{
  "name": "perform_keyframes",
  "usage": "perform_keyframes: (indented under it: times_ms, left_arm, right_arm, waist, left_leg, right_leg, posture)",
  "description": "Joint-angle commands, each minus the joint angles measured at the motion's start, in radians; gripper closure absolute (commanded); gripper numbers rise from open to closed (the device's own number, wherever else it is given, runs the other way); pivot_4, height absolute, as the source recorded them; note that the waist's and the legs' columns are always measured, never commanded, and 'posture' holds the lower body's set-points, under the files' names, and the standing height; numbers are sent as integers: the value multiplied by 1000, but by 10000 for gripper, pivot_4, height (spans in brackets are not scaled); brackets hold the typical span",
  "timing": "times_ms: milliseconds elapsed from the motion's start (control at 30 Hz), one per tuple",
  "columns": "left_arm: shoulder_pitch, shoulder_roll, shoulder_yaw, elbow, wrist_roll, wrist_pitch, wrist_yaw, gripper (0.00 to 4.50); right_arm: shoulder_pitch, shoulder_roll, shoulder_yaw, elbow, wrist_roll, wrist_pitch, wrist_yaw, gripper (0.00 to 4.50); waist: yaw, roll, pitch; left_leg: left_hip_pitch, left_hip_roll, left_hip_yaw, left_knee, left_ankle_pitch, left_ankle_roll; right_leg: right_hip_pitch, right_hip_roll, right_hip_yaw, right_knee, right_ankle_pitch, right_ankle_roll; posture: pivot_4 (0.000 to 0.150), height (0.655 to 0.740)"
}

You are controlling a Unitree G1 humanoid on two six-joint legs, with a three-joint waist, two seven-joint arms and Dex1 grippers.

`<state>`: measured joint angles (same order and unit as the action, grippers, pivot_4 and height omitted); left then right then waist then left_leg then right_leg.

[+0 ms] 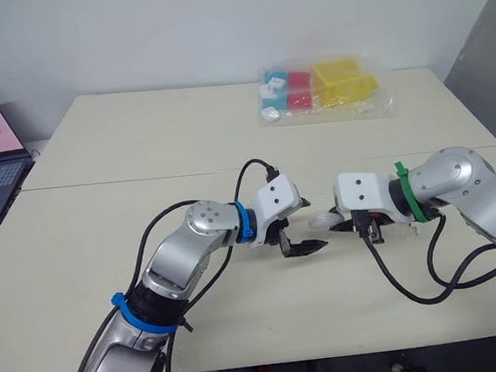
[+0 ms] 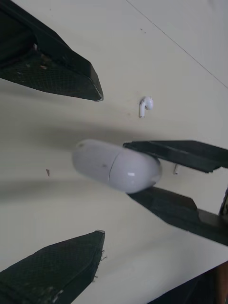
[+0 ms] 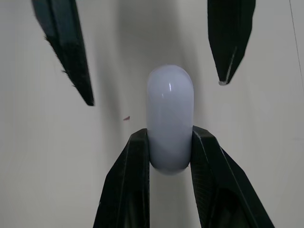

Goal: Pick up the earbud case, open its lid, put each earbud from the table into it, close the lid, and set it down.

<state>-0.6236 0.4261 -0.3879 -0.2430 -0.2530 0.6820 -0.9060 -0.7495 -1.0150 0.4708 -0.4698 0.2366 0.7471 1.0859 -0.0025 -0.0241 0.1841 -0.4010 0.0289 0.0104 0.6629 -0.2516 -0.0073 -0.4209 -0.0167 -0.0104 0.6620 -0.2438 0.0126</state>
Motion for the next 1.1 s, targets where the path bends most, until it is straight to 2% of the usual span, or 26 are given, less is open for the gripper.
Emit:
perform_keyframes:
  times_ms: [33,333,433,733,767,1100]
  left_arm:
    - [-20,-2,-15,-7,12,-32,-11,0]
    - [-20,-17,-10,-8,5,-33,-17,0]
    - [-21,-22,-6,-7,7,-37,-16,5916]
    - [-24,-19,-7,-5,11,-41,-25,34790]
    - [-24,-21,-7,-4,12,-42,-23,36427]
    - [-15,-30,-17,-5,27,-61,-19,36456]
  right_arm:
    - [-29,-2,-32,-32,-22,7,24,37522]
    - [-19,5,-43,-49,-42,15,45,37522]
    - [-14,5,-46,-48,-47,12,49,37522]
    - [4,9,-54,-42,-68,-5,64,37522]
    - [6,9,-54,-41,-70,-6,65,37522]
    - [18,16,-60,-44,-68,-16,80,37522]
  waist:
    - [0,0,0]
    - [1,0,0]
    - [0,0,0]
    - [0,0,0]
    - [0,0,0]
    - [0,0,0]
  left_leg:
    - [0,0,0,0,0,0]
    - [0,0,0,0,0,0]
    - [0,0,0,0,0,0]
    - [0,0,0,0,0,0]
    - [0,0,0,0,0,0]
    - [0,0,0,0,0,0]
  right_leg:
    - [0,0,0,0,0,0]
    - [0,-1,0,0,0,0]
    - [0,-1,0,0,0,0]
    - [0,-1,0,1,0,0]
    - [0,-1,0,1,0,0]
    - [0,-1,0,1,0,0]
  posture:
    - [1500,7400]
    - [1500,7400]
    - [1500,7400]
    - [1500,7400]
    - [1500,7400]
    - [1500,7400]
